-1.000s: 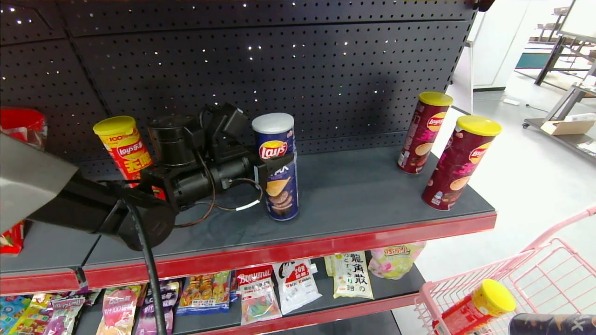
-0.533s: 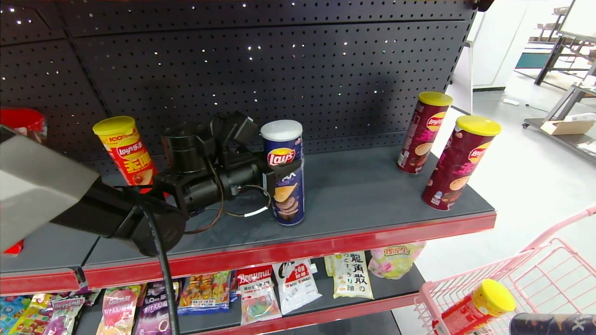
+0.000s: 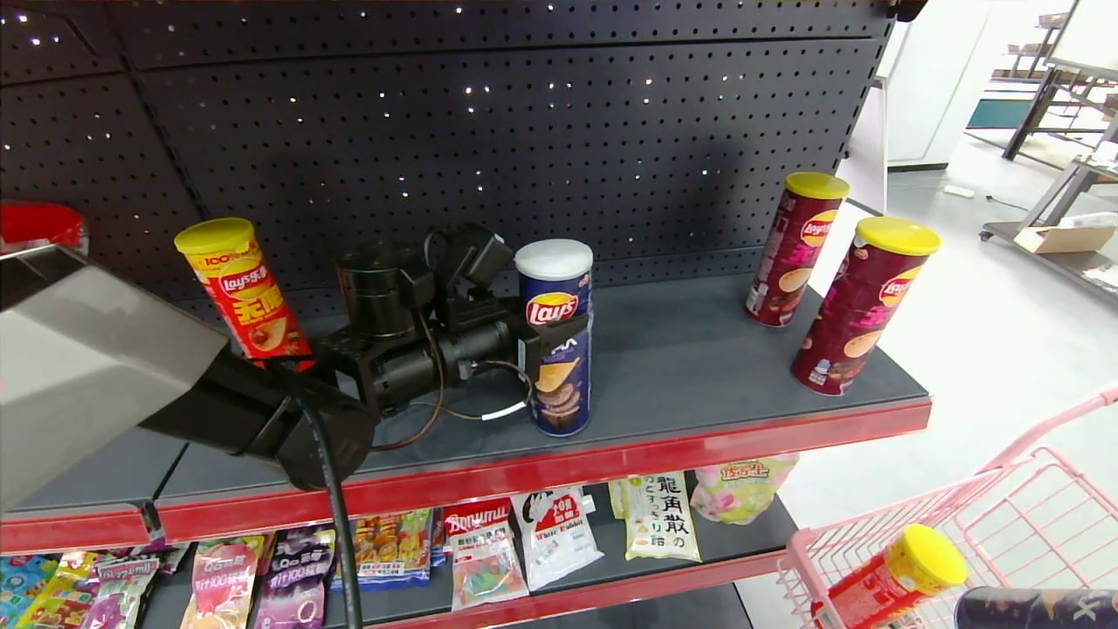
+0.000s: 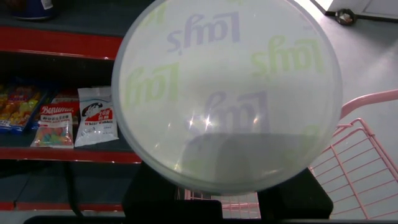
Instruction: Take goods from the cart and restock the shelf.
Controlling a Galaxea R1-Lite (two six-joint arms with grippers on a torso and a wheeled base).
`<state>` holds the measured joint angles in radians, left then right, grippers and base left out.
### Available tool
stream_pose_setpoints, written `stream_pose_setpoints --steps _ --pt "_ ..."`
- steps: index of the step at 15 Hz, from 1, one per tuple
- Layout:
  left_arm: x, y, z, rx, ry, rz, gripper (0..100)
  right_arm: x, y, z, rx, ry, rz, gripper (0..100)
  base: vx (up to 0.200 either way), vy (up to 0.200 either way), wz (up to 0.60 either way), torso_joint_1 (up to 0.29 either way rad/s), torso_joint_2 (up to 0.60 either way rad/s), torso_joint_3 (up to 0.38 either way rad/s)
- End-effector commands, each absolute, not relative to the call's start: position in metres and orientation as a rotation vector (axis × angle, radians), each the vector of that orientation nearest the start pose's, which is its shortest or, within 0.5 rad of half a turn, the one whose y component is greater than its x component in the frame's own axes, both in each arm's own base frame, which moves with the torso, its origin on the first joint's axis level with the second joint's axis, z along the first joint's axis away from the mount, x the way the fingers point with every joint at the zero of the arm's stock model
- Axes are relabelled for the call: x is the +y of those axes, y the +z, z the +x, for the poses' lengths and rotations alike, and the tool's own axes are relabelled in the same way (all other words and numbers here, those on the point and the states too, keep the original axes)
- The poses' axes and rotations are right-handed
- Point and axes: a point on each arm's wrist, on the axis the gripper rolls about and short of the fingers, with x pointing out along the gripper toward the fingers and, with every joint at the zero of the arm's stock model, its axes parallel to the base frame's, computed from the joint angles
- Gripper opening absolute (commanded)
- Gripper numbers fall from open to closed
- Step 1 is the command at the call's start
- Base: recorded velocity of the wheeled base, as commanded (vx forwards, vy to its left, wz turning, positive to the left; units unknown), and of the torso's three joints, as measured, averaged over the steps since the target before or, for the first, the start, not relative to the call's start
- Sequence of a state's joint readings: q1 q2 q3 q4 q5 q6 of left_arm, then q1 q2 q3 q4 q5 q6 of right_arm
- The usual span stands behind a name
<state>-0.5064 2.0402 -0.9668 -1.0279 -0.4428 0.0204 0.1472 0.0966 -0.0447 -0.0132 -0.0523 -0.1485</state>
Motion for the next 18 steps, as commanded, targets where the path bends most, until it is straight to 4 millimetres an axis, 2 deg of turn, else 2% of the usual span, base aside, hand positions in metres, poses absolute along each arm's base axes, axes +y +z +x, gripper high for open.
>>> stream_pose_setpoints --steps 1,10,18 --pt "-0.195 0.144 0.334 0.038 -0.942 0.02 0 -0.004 0.091 -0.017 0.034 0.098 -0.153 0 0.0 0.0 0.0 0.0 0.0 0.0" --pt "-0.197 0.143 0.326 0.037 -0.936 0.021 0 -0.004 0.089 -0.017 0.04 0.097 -0.152 0 0.0 0.0 0.0 0.0 0.0 0.0" --pt "-0.196 0.131 0.324 0.054 -0.938 0.023 0 -0.004 0.088 -0.017 0.043 0.097 -0.151 0 0.0 0.0 0.0 0.0 0.0 0.0"
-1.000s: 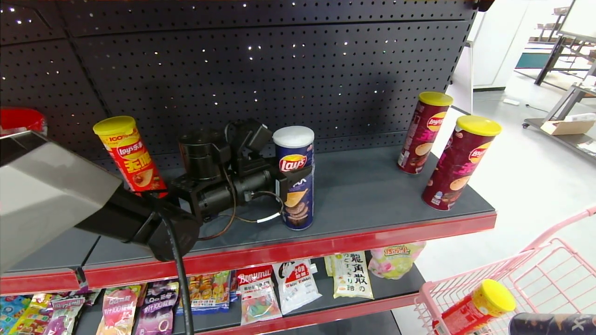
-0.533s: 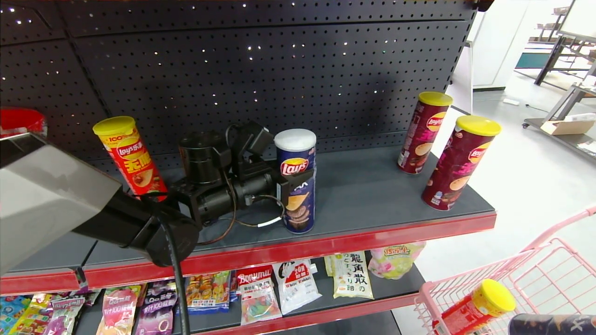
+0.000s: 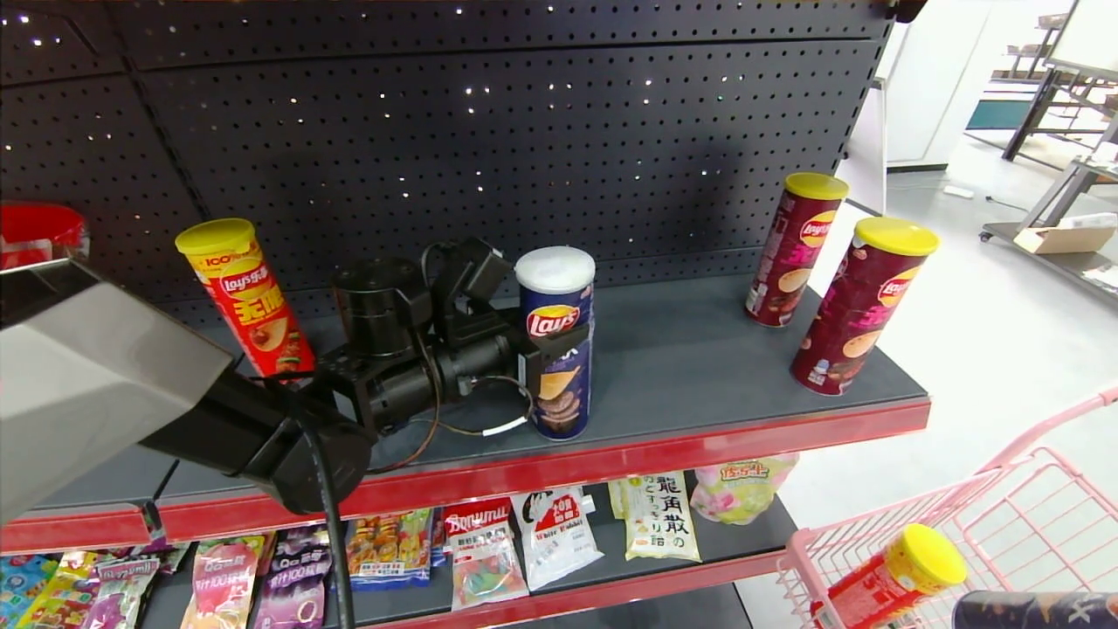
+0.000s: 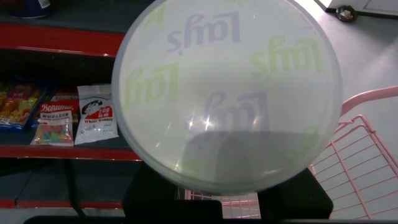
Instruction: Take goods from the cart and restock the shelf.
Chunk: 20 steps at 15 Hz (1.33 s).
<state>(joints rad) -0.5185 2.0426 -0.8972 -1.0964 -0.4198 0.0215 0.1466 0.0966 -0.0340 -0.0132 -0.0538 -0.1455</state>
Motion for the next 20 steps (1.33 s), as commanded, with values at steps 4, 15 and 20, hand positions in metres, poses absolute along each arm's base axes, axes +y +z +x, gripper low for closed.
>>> stream_pose_setpoints --steps 4,15,20 --pt "-0.196 0.13 0.324 0.055 -0.938 0.023 0 -0.004 0.087 -0.016 0.049 0.099 -0.151 0 0.0 0.0 0.0 0.0 0.0 0.0" --pt "-0.185 0.149 0.306 0.025 -0.945 0.019 100 -0.004 0.087 -0.016 0.05 0.098 -0.151 0 0.0 0.0 0.0 0.0 0.0 0.0" --pt "-0.168 0.162 0.288 0.007 -0.93 0.018 100 -0.004 0.087 -0.017 0.054 0.093 -0.152 0 0.0 0.0 0.0 0.0 0.0 0.0"
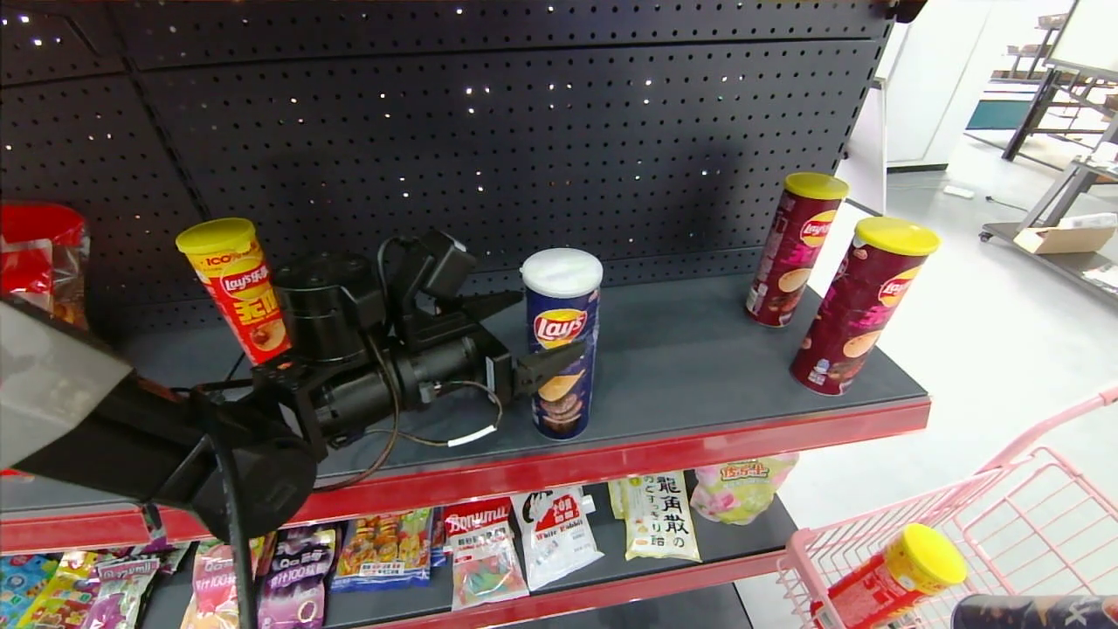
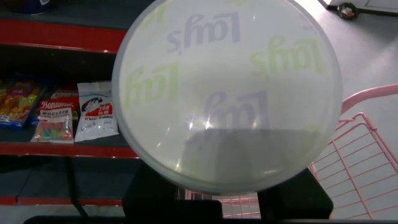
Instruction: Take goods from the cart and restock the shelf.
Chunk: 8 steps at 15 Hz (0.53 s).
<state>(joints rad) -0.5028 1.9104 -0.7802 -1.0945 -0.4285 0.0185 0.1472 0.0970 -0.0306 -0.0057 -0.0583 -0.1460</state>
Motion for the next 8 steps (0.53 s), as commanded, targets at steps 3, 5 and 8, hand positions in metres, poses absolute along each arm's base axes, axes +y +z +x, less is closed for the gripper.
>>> stream_pose_setpoints --steps 3,5,8 --pt "-0.162 0.165 0.277 0.003 -0.93 0.02 100 -0.004 0.087 -0.016 0.058 0.087 -0.154 0 0.0 0.0 0.0 0.0 0.0 0.0" --pt "-0.159 0.166 0.271 -0.032 -0.929 0.019 100 -0.004 0.087 -0.016 0.058 0.087 -0.154 0 0.0 0.0 0.0 0.0 0.0 0.0" --pt "-0.143 0.165 0.262 -0.052 -0.897 0.019 100 -0.004 0.087 -0.016 0.058 0.09 -0.152 0 0.0 0.0 0.0 0.0 0.0 0.0"
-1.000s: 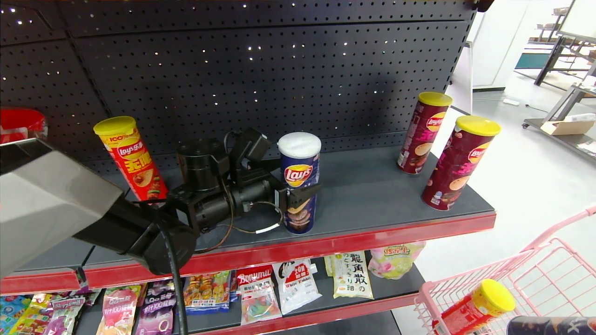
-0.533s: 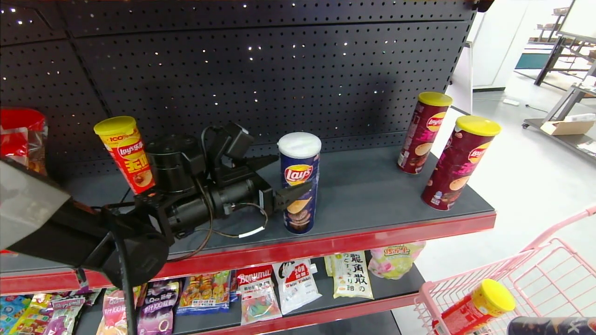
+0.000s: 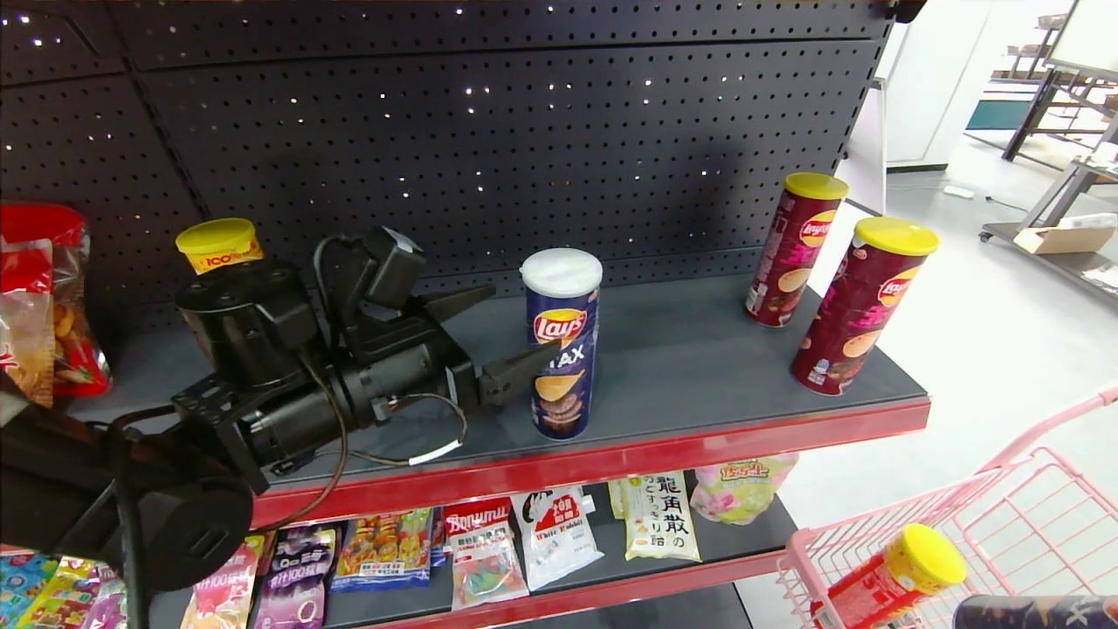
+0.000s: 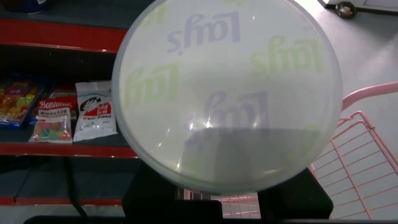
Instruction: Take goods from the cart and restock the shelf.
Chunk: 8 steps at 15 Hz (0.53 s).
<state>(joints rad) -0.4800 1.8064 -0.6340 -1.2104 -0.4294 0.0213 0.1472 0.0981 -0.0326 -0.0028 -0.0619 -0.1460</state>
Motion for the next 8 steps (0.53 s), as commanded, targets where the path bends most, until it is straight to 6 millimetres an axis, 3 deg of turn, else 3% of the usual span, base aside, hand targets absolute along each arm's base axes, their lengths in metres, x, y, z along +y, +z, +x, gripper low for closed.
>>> stream_pose_setpoints --steps 1,6,8 --pt "-0.138 0.166 0.255 -0.05 -0.894 0.018 100 -0.004 0.087 -0.017 0.056 0.09 -0.152 0 0.0 0.0 0.0 0.0 0.0 0.0" --pt "-0.098 0.175 0.21 -0.057 -0.823 0.02 100 -0.004 0.1 -0.016 0.05 0.09 -0.161 0 0.0 0.0 0.0 0.0 0.0 0.0" --pt "-0.07 0.185 0.183 -0.02 -0.748 0.02 100 -0.002 0.147 -0.005 0.059 0.069 -0.163 0 0.0 0.0 0.0 0.0 0.0 0.0"
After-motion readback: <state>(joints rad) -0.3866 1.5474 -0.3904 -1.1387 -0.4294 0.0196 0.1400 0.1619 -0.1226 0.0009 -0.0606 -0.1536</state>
